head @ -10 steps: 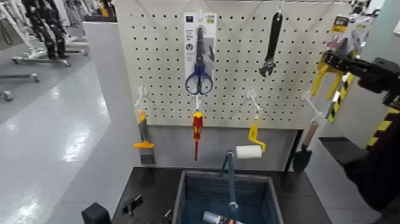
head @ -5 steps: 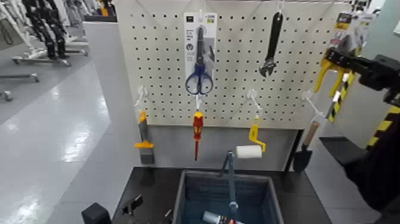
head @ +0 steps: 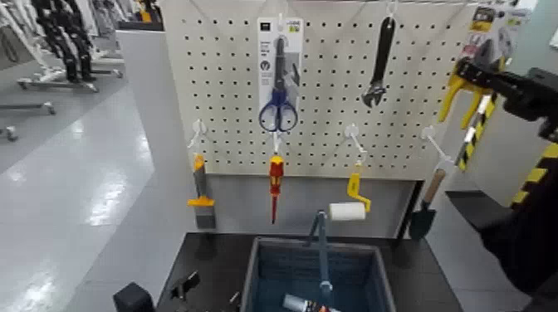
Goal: Put the yellow pliers into the crate.
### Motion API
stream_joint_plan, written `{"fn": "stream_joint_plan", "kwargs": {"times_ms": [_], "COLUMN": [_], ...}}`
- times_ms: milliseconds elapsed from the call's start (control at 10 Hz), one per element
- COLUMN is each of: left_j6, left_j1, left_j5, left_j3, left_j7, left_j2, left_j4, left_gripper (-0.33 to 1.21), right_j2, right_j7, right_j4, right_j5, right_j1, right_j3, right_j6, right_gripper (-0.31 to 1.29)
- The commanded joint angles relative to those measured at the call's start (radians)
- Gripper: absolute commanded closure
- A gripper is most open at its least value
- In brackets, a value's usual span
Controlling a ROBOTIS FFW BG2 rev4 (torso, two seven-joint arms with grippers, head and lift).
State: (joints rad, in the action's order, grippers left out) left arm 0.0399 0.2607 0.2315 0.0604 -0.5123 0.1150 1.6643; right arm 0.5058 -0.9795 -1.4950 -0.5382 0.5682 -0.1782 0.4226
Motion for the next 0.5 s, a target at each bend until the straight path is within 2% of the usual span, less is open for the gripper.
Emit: {"fn": "stream_joint_plan", "kwargs": {"times_ms": [100,300,500], "left_j6": [0.000,0.000,-0.002], "left_j1": [0.002,0.003,0.002], "left_j5": [0.000,0.000,0.000], "left_j3": [-0.002,-0.001,-0.001], "left_j7": [-0.003,-0.005,-0.005], "left_j2": [0.000,0.000,0.000], "left_j4": [0.002,0.002,0.002], "left_gripper": [0.10,0.10,0.10], "right_j2": [-0.024,-0.050,-0.099], "right_j7": [0.019,0.045,0.082], "right_j4": [-0.171,-0.274,-0.341], "right_j5": [0.006,0.004,0.006], "right_j1": [-0.086,-0.140,-0.214], "right_j3": [-0.079,-0.104,-0.103], "right_j6": [0.047,0.079,0.097], "right_gripper": [1.07,1.07,1.07]}}
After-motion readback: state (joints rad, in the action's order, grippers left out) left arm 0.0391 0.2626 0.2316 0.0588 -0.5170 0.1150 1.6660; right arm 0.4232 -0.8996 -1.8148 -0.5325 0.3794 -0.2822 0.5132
